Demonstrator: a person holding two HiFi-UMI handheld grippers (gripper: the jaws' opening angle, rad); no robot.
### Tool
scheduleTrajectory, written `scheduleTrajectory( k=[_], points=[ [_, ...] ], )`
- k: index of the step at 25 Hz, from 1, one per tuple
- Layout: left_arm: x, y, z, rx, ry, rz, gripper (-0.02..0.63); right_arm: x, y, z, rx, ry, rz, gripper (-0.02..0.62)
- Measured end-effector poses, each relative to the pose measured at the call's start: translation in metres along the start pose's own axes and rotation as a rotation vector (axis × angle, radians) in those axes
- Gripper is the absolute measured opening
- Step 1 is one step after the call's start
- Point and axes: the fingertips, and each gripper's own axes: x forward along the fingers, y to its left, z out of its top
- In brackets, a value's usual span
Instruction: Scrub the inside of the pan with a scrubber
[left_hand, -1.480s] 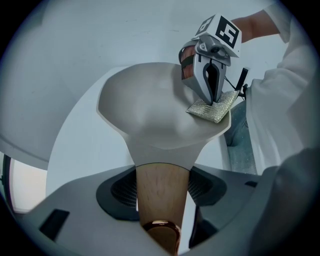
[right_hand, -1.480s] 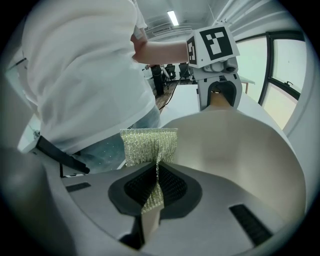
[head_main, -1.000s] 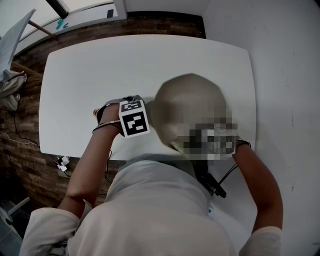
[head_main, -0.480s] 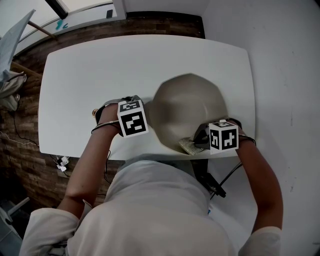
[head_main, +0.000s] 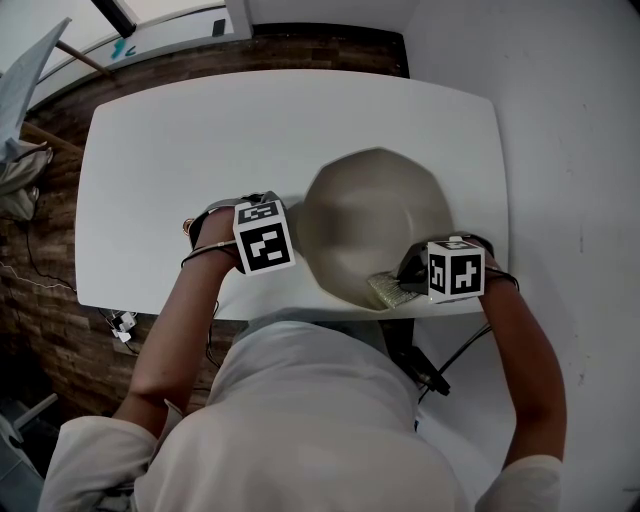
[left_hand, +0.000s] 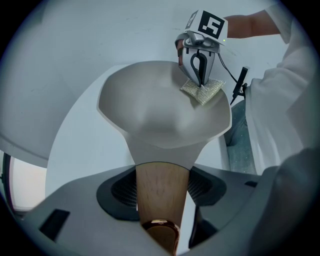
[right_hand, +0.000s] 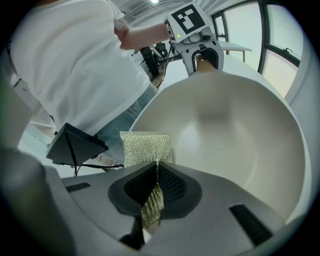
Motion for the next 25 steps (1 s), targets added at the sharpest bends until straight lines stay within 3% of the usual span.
scheduleTrajectory(
  k=[15,25],
  points=[
    [0.000,-0.001,-0.001,-0.005,0.001,0.002,0.273,-0.006,-0.015,-0.030,0.013,0.189,-0.118,0.025],
    [-0.001,-0.001,0.000,0.002,-0.003,0.005,0.273,-0.016,-0.039,-0.048,0.023,0.307,-0.283,0.025]
  ],
)
